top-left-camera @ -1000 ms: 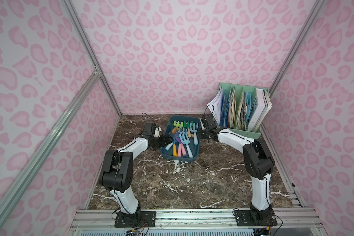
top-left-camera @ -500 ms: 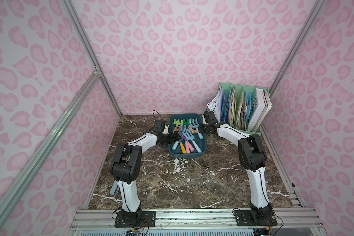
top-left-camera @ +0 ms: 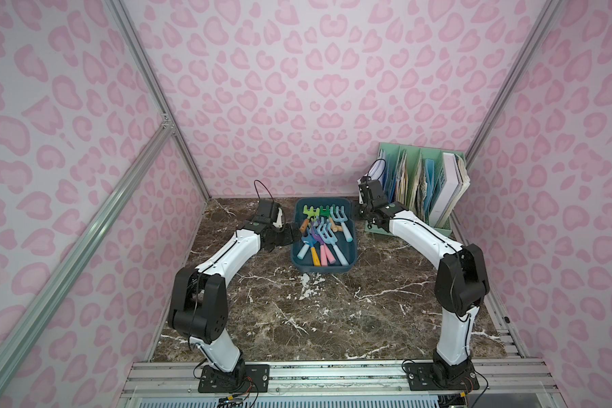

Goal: Take the hand rake out of the storage box
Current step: Adjust the storage box at the center of the board, then pick up the rake from the storage box.

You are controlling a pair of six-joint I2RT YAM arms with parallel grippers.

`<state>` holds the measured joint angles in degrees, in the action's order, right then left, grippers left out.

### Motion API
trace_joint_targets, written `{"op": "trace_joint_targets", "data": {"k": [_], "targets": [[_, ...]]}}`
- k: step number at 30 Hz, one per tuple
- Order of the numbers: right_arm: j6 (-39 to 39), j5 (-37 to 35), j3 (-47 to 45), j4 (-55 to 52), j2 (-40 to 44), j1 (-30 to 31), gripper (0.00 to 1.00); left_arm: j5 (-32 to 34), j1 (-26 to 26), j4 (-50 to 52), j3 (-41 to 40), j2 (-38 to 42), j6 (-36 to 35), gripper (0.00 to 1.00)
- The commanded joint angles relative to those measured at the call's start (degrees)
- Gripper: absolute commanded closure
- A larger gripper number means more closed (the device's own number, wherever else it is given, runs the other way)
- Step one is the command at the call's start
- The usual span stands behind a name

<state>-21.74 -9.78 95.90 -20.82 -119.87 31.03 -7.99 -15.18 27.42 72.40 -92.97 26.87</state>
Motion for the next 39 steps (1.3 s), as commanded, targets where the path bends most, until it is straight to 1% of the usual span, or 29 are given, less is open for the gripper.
{"op": "trace_joint_targets", "data": {"k": [1,3,6,10,13,15,20,22,25,31,34,36,37,39], "targets": [[4.00,-2.20,0.38,-3.04,-0.82,3.67,0.50,7.42,0.05,2.93,-2.86,6.45,-2.09,0.02],[4.63,-3.27,1.67,-4.84,-2.67,4.82,0.53,8.71,0.00,1.20,-6.02,11.59,-2.16,0.01],[6.02,-3.20,4.78,-7.12,-6.40,4.70,0.54,10.27,-0.03,-2.19,-10.87,17.89,-2.42,0.02],[8.41,-3.65,11.18,-11.30,-13.02,4.35,0.54,9.91,-0.03,-4.21,-13.73,21.61,-3.63,0.02],[7.96,-3.15,13.24,-12.18,-15.87,3.96,0.56,9.58,-0.03,-3.61,-13.52,21.91,-4.67,0.02],[7.50,-4.10,14.47,-12.92,-17.37,3.96,0.56,9.23,-0.03,-3.51,-13.42,21.79,-5.11,0.01],[6.64,-10.13,18.46,-16.92,-20.83,4.02,0.56,8.08,-0.04,-4.62,-14.28,22.04,-5.57,0.01],[6.77,-10.65,18.04,-16.55,-20.96,3.89,0.56,8.12,-0.03,-4.79,-14.65,22.21,-5.69,0.01],[7.79,-7.49,18.27,-16.09,-21.63,3.42,0.57,8.54,-0.03,-4.38,-14.58,22.09,-5.61,0.01],[8.38,1.99,18.12,-14.54,-22.01,1.37,0.59,8.64,-0.03,-3.57,-14.02,21.34,-5.69,0.02],[8.49,3.82,18.81,-14.99,-22.80,1.28,0.59,8.61,-0.03,-3.71,-14.21,21.34,-5.61,0.02],[8.33,4.02,19.58,-15.66,-23.70,1.55,0.59,8.43,-0.03,-3.68,-14.13,21.27,-5.56,0.02],[8.26,2.87,20.17,-16.20,-24.26,1.66,0.59,8.43,-0.03,-3.74,-14.13,21.30,-5.52,0.02],[6.47,-2.63,23.15,-19.39,-26.22,1.82,0.60,8.69,-0.03,-3.88,-14.39,21.34,-5.43,0.02]]}}
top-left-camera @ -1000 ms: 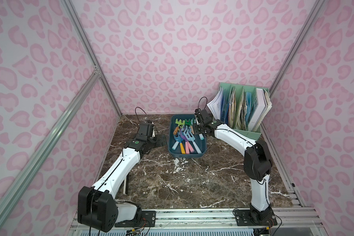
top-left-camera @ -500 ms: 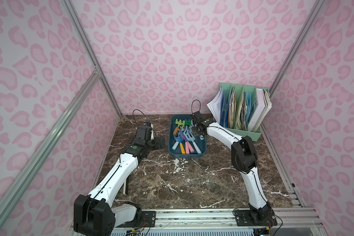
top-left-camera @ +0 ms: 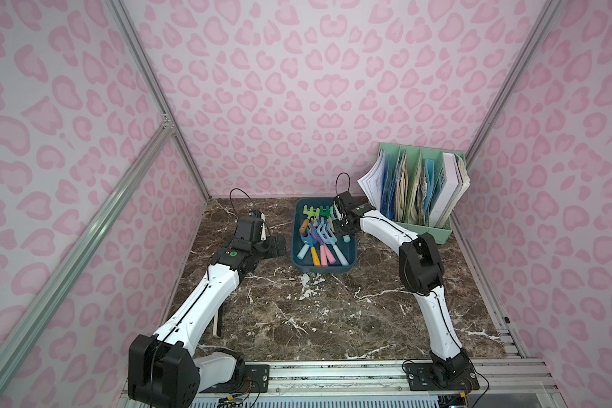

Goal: Take the hand rake out of the storage box
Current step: Pick up the rake from the storage box.

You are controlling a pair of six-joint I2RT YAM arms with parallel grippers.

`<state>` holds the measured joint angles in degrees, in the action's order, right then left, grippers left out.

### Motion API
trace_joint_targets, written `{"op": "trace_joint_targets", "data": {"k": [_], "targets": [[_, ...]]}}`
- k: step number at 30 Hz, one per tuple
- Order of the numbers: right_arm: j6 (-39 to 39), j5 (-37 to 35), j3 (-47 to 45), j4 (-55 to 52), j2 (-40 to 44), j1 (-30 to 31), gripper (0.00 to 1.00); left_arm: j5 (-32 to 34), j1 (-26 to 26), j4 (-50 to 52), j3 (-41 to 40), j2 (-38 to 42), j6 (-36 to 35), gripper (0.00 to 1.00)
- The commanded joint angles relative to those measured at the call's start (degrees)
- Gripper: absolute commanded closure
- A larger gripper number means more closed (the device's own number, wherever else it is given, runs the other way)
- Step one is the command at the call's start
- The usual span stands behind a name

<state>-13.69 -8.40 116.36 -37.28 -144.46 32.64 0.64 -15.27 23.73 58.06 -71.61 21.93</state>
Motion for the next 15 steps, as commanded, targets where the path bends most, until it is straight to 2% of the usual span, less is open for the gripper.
{"op": "trace_joint_targets", "data": {"k": [1,4,15], "targets": [[-2.25,-6.92,4.74,-5.12,-3.09,0.35,0.61,0.15,0.06,-0.03,-0.09,-0.02,-0.49,0.02],[-3.28,-12.74,10.79,-10.97,-6.97,1.32,0.62,0.32,0.06,-0.03,0.06,0.04,-0.58,0.02],[-6.09,-6.45,8.89,-7.06,-3.26,1.37,0.79,0.67,0.06,0.48,0.08,-0.10,-0.58,0.01]]}}
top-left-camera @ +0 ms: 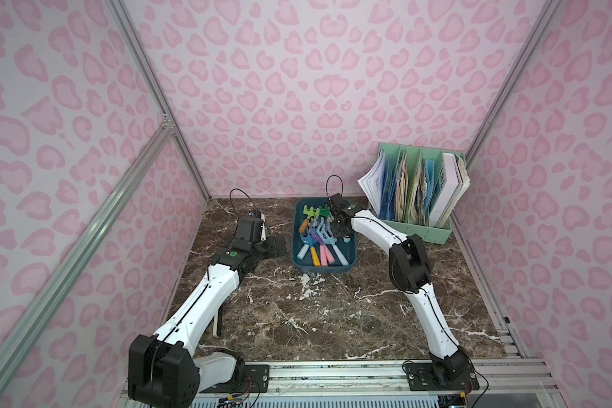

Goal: Take the hand rake out of the storage box
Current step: Pick up the rake from the storage box, then place the rake at the center of the board.

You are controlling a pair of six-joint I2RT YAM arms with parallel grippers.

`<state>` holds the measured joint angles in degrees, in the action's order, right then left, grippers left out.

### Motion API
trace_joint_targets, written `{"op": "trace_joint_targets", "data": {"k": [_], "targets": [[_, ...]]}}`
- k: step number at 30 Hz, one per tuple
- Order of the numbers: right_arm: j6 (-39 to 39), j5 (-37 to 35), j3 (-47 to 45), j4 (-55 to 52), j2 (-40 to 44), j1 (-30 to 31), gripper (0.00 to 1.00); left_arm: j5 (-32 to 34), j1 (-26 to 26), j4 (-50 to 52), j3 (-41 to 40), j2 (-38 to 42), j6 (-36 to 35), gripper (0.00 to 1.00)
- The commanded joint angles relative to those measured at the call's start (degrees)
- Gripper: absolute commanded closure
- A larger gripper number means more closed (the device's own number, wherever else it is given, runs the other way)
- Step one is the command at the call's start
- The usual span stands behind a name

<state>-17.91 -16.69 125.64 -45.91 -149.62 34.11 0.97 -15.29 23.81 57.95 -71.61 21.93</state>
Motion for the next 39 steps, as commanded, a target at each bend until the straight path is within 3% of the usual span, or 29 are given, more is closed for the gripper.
{"op": "trace_joint_targets", "data": {"k": [1,4,9,12,14,22,25,31,39], "targets": [[-2.52,2.55,-0.89,2.08,2.91,-0.08,0.81,0.35,0.06,0.42,0.13,-0.02,-0.58,0.01],[-4.32,3.30,-1.54,2.24,5.16,0.14,0.88,0.43,0.08,0.61,0.14,0.30,-0.58,0.02],[-6.67,-1.45,-2.73,0.89,8.96,1.18,0.93,0.52,0.08,0.93,0.23,0.24,-0.67,0.02],[-7.14,-2.28,-8.28,3.35,14.90,2.47,0.95,0.48,0.08,0.99,0.14,0.33,-0.75,0.02],[-7.80,-2.96,-15.83,6.86,21.63,4.17,0.97,0.52,0.08,1.13,-0.08,0.38,-0.88,0.01],[-17.12,-5.98,-62.10,26.90,57.96,7.55,1.00,4.11,-0.02,3.54,-0.98,3.56,-2.42,0.02],[-20.07,-7.35,-71.23,27.42,63.69,7.34,1.00,2.72,-0.09,2.75,-1.29,4.44,-2.34,0.01],[-19.96,-4.75,-76.68,29.79,56.98,5.34,1.00,1.35,-0.15,2.18,-1.39,4.29,-2.33,0.01],[-18.84,-3.22,-74.47,32.43,45.28,4.48,1.00,1.55,-0.18,1.83,-1.88,4.58,-2.25,0.01]]}}
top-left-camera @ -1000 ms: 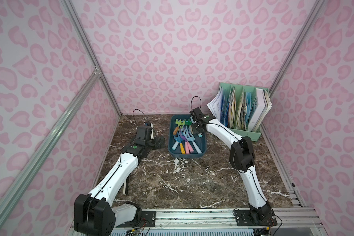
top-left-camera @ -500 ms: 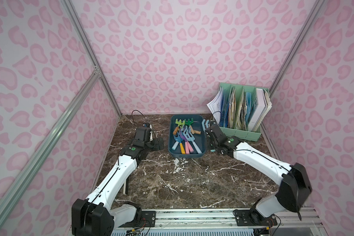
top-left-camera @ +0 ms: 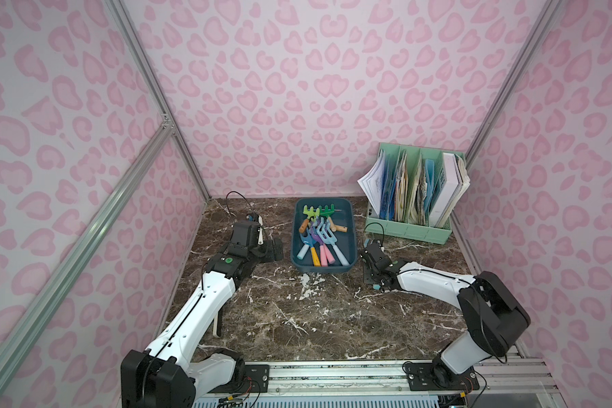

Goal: Take the hand rake out of the storage box
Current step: Place the rake at the center of the board.

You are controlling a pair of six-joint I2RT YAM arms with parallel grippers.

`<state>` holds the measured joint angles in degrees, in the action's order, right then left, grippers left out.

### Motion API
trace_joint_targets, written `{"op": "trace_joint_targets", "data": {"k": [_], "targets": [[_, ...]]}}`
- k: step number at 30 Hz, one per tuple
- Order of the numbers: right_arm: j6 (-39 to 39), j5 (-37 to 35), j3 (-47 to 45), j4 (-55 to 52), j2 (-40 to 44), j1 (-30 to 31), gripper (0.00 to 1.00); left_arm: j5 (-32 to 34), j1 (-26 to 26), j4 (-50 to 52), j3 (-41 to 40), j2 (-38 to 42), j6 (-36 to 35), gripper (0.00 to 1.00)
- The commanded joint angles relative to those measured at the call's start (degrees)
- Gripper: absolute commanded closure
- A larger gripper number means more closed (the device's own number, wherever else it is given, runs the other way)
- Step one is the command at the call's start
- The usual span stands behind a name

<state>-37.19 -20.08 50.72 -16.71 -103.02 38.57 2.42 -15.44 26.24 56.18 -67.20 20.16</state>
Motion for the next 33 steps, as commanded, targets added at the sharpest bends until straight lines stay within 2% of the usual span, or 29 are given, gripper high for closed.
{"op": "trace_joint_targets", "data": {"k": [1,7,9,11,13,16,19,21,22,29,30,32,33], "targets": [[0.37,-0.02,0.47,2.82,-2.04,-0.07,1.00,0.30,-0.04,-0.64,-0.11,-0.01,-0.39,0.02],[0.64,-0.32,0.46,2.73,-4.69,-0.20,1.00,-1.16,-0.03,-1.25,0.24,-1.00,0.20,0.02],[0.46,-0.86,0.64,2.37,-5.24,-0.37,0.98,0.29,-0.07,-1.19,0.15,-0.86,1.34,0.02],[0.17,-1.30,0.77,1.74,-5.52,-0.42,0.88,2.05,-0.03,-0.88,-0.14,-0.57,2.33,0.02],[0.22,-1.44,0.66,1.57,-5.39,-0.48,0.85,1.93,-0.03,-1.36,-0.47,-0.48,2.91,0.01],[0.42,-1.54,0.35,1.76,-4.70,-0.60,0.72,0.36,-0.19,-1.80,0.02,-0.80,4.06,0.01],[0.87,-1.80,-0.08,2.23,-3.50,-0.98,0.68,6.34,-2.20,-1.29,0.21,-1.89,7.12,0.02],[1.31,-1.51,-0.36,2.51,-2.04,-1.39,0.53,8.20,-4.73,-2.01,0.73,-3.68,8.58,0.02],[1.66,-1.26,-0.46,2.67,-1.35,-1.39,0.50,8.28,-5.76,-2.32,1.56,-5.00,8.94,0.01],[2.51,-1.20,-0.09,2.12,5.17,-1.48,0.31,13.82,-12.45,3.41,18.78,-20.15,9.19,0.05],[2.71,-1.20,-0.32,1.99,6.84,-1.56,0.27,13.43,-12.59,4.45,22.09,-23.33,8.57,0.09],[3.38,-1.35,-0.35,1.40,10.20,-1.73,0.08,13.32,-12.85,7.53,29.45,-30.13,7.69,0.15],[3.67,-1.35,-0.60,1.25,11.80,-1.93,0.02,13.33,-12.86,8.78,32.35,-33.23,7.45,0.17]]}}
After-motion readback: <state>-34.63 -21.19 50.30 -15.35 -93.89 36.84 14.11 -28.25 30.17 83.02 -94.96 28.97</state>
